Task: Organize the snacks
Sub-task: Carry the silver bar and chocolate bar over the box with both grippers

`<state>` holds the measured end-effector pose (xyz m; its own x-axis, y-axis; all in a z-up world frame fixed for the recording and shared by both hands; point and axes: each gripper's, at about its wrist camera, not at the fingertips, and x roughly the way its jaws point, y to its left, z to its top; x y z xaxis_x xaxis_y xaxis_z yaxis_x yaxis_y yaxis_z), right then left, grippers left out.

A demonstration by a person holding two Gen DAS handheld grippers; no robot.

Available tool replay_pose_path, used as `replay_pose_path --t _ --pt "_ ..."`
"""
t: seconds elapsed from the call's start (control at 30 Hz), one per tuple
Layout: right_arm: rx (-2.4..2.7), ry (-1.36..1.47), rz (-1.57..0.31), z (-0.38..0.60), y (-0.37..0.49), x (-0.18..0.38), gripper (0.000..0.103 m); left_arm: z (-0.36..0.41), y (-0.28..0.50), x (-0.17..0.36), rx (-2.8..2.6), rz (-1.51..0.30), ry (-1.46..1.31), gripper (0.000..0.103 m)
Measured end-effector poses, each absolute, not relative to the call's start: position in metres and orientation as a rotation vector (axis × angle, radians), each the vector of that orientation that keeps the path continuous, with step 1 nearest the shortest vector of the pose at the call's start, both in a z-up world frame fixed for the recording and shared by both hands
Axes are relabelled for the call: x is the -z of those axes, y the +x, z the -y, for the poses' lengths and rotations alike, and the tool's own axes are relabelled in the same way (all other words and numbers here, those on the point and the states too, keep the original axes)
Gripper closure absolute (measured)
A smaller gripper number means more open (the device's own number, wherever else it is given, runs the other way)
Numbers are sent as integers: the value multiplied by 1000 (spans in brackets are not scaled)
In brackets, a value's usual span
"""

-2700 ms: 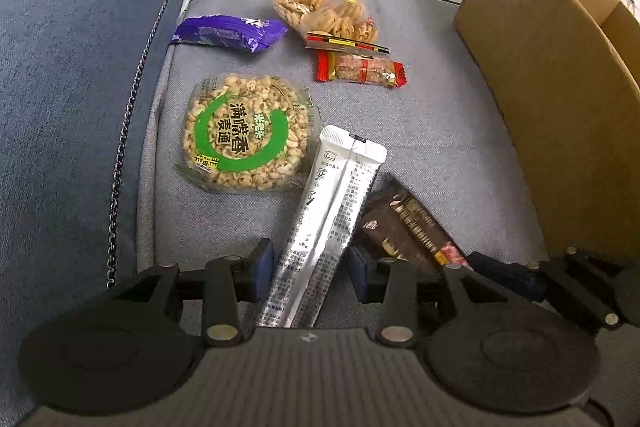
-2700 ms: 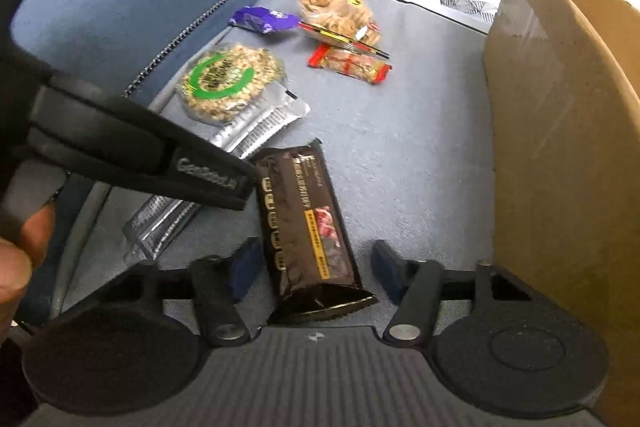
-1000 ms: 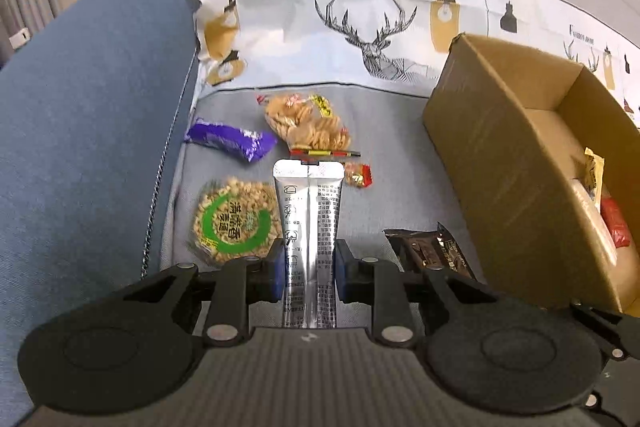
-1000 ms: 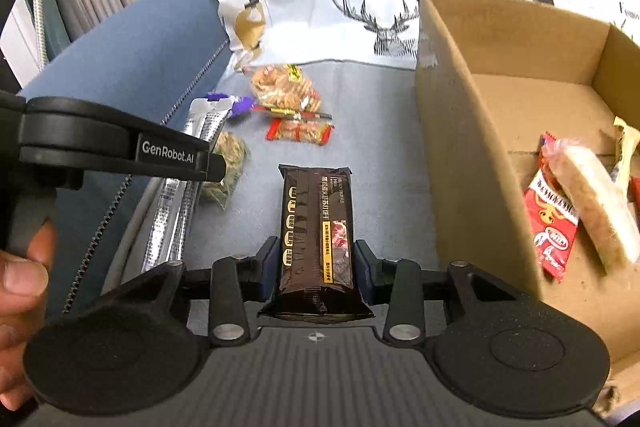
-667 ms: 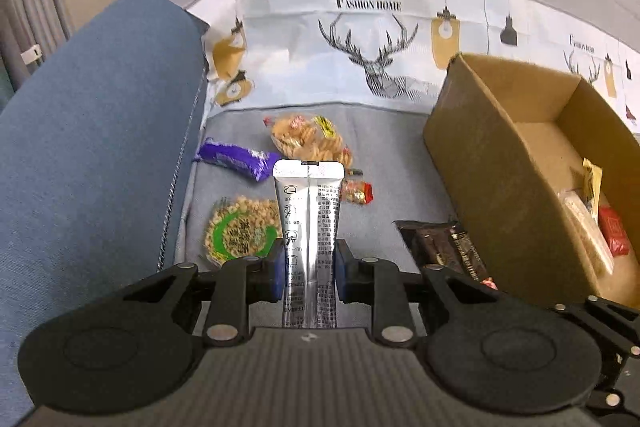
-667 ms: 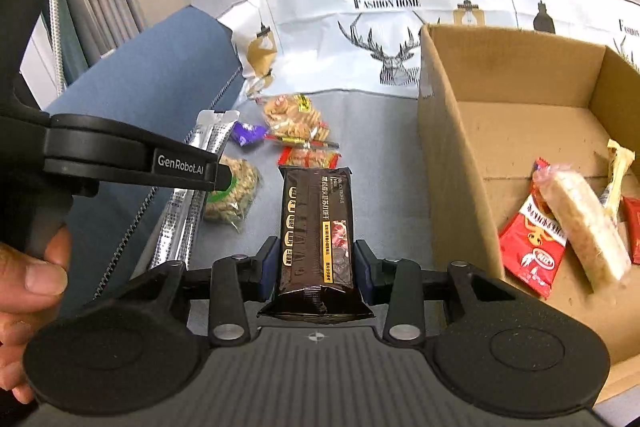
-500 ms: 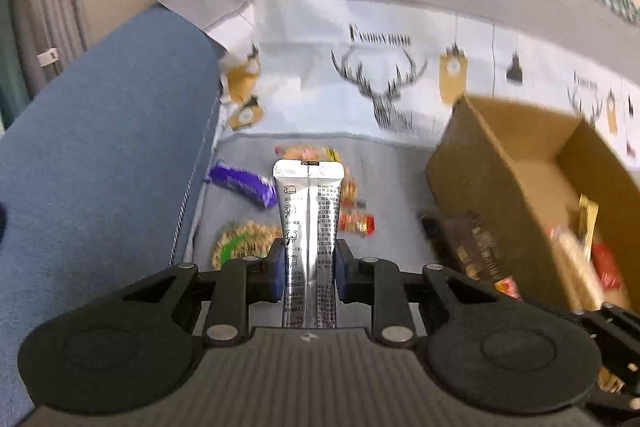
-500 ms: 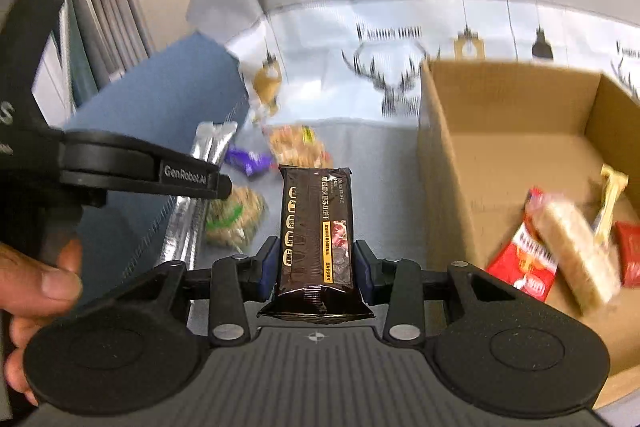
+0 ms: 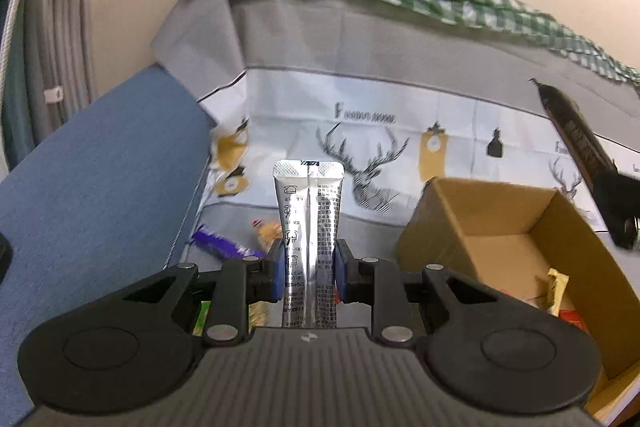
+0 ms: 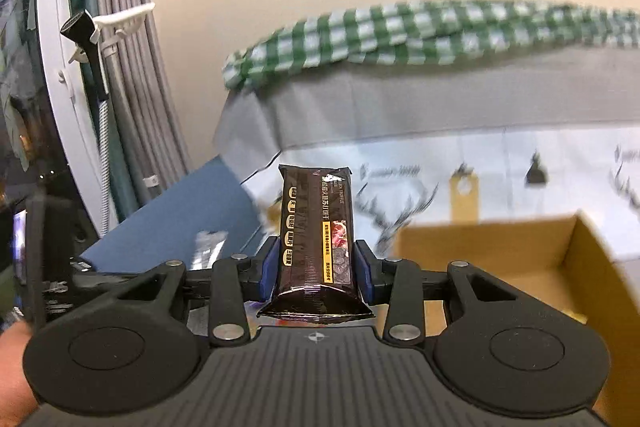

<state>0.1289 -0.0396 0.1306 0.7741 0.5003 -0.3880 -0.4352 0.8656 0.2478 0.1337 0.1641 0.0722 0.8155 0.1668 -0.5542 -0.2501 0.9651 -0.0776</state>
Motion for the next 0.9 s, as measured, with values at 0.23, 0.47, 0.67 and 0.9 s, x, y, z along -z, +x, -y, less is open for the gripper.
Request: replay_pose_path --t 0.23,0.47,0.67,0.9 --pt "-346 206 -438 113 151 -103 62 -120 138 -81 -146 -489 -133 76" --pt "-244 219 -469 152 159 -87 62 -72 149 -86 -41 -414 -175 76" --pt "-238 185 -480 165 159 -81 62 -34 161 -81 50 -414 -150 76" --pt "-221 143 -475 177 158 -79 62 -12 170 -74 108 -427 -143 76"
